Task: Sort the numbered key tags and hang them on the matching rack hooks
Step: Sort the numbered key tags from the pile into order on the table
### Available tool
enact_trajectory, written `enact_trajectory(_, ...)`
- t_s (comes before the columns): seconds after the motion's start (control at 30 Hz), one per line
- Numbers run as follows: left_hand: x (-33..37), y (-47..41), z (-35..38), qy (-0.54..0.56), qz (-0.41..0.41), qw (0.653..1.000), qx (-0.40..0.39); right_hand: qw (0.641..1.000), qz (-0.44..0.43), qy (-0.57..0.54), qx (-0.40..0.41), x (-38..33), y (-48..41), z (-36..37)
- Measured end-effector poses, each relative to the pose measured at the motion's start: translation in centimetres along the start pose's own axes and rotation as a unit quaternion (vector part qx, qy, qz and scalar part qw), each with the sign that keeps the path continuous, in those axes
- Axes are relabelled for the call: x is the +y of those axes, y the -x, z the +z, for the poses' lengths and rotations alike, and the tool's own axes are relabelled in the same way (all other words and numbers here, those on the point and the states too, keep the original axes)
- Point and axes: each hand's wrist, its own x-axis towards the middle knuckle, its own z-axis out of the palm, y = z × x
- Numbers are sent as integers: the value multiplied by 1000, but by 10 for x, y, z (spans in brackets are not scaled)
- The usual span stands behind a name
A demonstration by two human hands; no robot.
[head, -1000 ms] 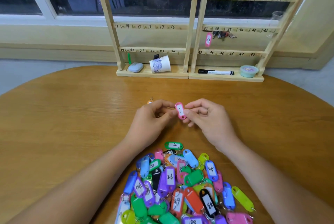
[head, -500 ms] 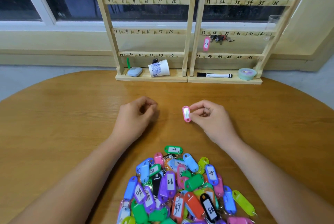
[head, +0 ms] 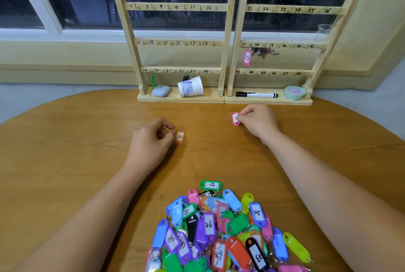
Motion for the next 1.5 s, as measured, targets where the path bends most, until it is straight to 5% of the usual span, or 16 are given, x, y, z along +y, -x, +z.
enact_trajectory(0.27,22,16,6,-17,103,992,-75,999,-14,32,18,18,-1,-11)
enact_trajectory(0.47,35,31,15,-5,149,966,-213,996,-82,13,11,35,25,-19)
enact_trajectory(0.63,37,35,17,12,152,943,-297,979,-151,2,-140,56,73,-37)
enact_trajectory(0.87,36,32,10,5,154,911,-382,893,-227,49,-385,42,125,-64)
enact_trajectory(1.27,41,34,14,-13,119,922,-368,877,-228,130,-404,37,135,-79)
enact_trajectory(1.5,43,37,17,-76,120,955,-259,892,-204,98,-391,44,129,-77)
